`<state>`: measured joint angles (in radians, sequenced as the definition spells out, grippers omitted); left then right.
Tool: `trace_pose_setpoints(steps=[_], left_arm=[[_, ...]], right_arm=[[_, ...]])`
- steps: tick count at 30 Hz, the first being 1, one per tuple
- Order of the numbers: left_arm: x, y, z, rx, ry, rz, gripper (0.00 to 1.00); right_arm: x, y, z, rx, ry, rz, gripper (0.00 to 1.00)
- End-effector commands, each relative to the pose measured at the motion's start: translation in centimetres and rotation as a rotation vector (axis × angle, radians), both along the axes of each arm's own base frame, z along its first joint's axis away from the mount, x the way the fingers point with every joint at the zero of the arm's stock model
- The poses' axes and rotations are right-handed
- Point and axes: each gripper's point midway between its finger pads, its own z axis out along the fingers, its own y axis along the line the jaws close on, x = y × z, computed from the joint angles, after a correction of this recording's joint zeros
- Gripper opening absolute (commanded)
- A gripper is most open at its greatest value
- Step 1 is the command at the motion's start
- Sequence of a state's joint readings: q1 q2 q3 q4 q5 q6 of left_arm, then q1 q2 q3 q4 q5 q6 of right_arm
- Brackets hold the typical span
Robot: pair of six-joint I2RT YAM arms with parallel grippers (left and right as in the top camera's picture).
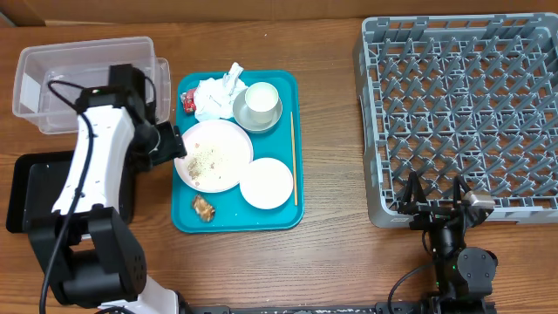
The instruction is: Sort waste into correct bins and load items into the dishwasher
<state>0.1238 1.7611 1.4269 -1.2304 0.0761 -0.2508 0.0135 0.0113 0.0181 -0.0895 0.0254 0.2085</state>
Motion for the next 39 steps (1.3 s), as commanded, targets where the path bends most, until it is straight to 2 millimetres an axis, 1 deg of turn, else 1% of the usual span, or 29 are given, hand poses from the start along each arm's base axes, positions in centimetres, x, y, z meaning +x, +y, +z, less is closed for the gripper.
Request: trace_pose_setpoints(steps=[1, 3, 5, 6, 7, 9, 13, 18, 22, 27, 30, 32, 34, 37, 38, 39], left_arm=[[-0.7, -2.2, 0.2, -0.091, 0.023, -0.080, 0.73], [-1.5, -3.0, -0.1, -0.099, 0.055, -0.104, 0.74], [-2.5, -3.9, -0.9, -0.102, 0.091, -0.132, 0.79], [-3.0, -4.3, -1.4, -0.103, 0.110, -0.145, 0.84], [-3.6, -4.7, -2.0, -0.104, 0.128, -0.158, 0.86], [-4.8, -5.5, -3.4, -0.105, 0.164, -0.181, 0.87], [-6.4, -6.2, -6.1, -0.103, 0.195, -0.184, 0.89], [-7.2, -6.3, -7.6, -0.107, 0.197, -0.186, 0.92], [-7.8, -6.3, -8.9, -0.093, 0.197, -0.198, 0.92], [-8.3, -6.8, -9.7, -0.065, 0.199, -0.226, 0.94], [-8.4, -6.6, -9.8, -0.010, 0.206, -0.211, 0.93], [-8.2, -6.6, -9.9, 0.019, 0.198, -0.221, 0.90], [-8.0, -6.6, -9.9, 0.046, 0.189, -0.211, 0.84], [-7.6, -5.9, -10.0, 0.110, 0.175, -0.192, 0.80], [-7.5, -5.4, -10.0, 0.142, 0.174, -0.179, 0.77], [-7.6, -5.3, -10.1, 0.149, 0.175, -0.179, 0.77]], right_arm=[[0.0, 0.0, -0.1, -0.007, -0.005, 0.001, 1.00], [0.0, 0.0, -0.1, -0.007, -0.005, 0.001, 1.00], [0.0, 0.0, -0.1, -0.007, -0.005, 0.002, 1.00], [0.0, 0.0, -0.1, -0.007, -0.005, 0.002, 1.00], [0.0, 0.0, -0.1, -0.006, -0.005, 0.001, 1.00], [0.0, 0.0, -0.1, -0.007, -0.005, 0.001, 1.00], [0.0, 0.0, -0.1, -0.007, -0.005, 0.001, 1.00], [0.0, 0.0, -0.1, -0.006, -0.005, 0.002, 1.00], [0.0, 0.0, -0.1, -0.006, -0.005, 0.002, 1.00], [0.0, 0.0, -0.1, -0.007, -0.005, 0.001, 1.00], [0.0, 0.0, -0.1, -0.007, -0.005, 0.001, 1.00], [0.0, 0.0, -0.1, -0.006, -0.005, 0.001, 1.00], [0.0, 0.0, -0.1, -0.007, -0.005, 0.001, 1.00], [0.0, 0.0, -0.1, -0.007, -0.005, 0.001, 1.00], [0.0, 0.0, -0.1, -0.006, -0.005, 0.001, 1.00], [0.0, 0.0, -0.1, -0.007, -0.005, 0.001, 1.00]])
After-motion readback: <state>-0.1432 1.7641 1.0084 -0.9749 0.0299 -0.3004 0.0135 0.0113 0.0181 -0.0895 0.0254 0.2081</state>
